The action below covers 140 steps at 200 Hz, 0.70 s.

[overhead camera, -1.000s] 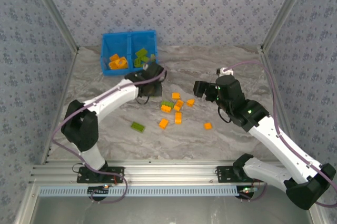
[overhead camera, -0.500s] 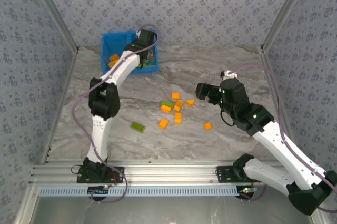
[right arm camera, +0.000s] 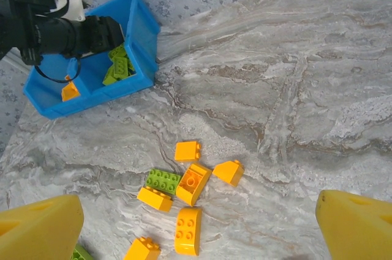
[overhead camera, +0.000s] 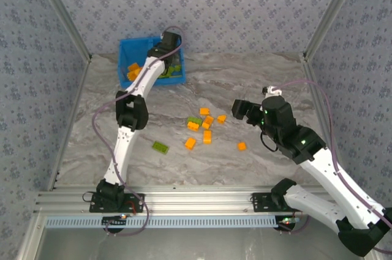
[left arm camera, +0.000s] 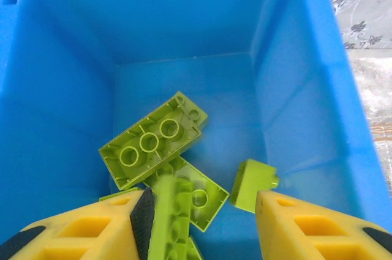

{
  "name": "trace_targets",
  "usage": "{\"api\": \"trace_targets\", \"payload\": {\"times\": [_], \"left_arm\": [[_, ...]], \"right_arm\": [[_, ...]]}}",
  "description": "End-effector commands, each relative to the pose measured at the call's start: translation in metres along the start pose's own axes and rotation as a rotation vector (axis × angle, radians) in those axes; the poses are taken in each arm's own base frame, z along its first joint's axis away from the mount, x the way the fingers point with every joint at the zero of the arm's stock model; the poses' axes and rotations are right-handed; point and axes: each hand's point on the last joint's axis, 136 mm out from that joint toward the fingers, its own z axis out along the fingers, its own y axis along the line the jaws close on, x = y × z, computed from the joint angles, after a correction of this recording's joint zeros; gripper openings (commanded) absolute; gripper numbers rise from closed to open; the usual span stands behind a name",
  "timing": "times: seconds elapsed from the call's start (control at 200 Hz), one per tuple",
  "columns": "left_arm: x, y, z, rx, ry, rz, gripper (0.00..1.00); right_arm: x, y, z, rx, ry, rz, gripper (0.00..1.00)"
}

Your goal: Sort the legos into containers by color

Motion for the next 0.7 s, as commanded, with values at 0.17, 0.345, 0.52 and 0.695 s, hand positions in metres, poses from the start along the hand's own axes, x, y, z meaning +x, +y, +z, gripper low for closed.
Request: {"api": "trace_targets", "payload": {"times": [0.17,0.345,0.52,0.695], "left_arm": [[-0.056,-0.017,-0.101,0.170,-0.121,-0.069,0.48],[-0.047,-0.006,-0.188,0.226,-0.162,-0.150,0.48],[0.034,0.037,-0.252,0.198,-0.088,-0.326,0.50],[0.151,0.094,-0.299,0.045,0.031,-0.534,0.57]], "right_arm": [[0.002,-0.002,0.002,0.001,0.001,0.039,1.00],[0.003,-0.001,0.005,0.003,0.005,0.039,1.00],[0.002,0.004,0.015,-0.006,0.006,0.031,1.00],[0.005,0.010,0.031,0.001,0.032,0.007,1.00]]}}
